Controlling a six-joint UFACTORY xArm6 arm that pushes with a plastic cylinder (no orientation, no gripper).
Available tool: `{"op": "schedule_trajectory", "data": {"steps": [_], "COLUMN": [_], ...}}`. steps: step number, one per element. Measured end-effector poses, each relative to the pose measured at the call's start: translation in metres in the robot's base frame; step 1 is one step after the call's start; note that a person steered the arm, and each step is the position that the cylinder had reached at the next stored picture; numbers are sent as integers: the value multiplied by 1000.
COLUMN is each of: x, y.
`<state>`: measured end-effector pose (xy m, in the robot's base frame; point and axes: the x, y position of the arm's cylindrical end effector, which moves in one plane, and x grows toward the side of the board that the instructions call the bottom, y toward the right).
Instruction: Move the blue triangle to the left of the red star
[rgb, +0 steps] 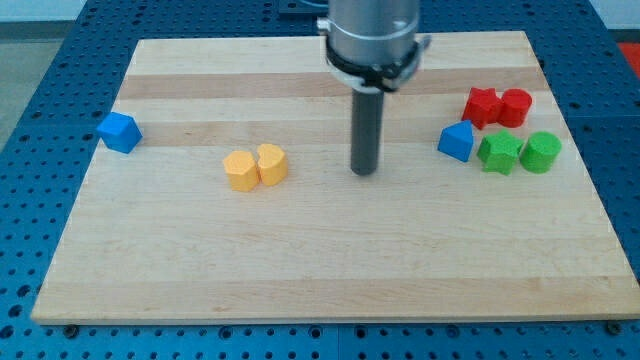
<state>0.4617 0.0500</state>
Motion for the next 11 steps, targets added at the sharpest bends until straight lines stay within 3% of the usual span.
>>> {"op": "schedule_trajectory", "data": {"steps": [2, 3, 6, 8, 11], "x": [4, -3, -37, -38, -73], "y": [101, 124, 125, 88, 50]}}
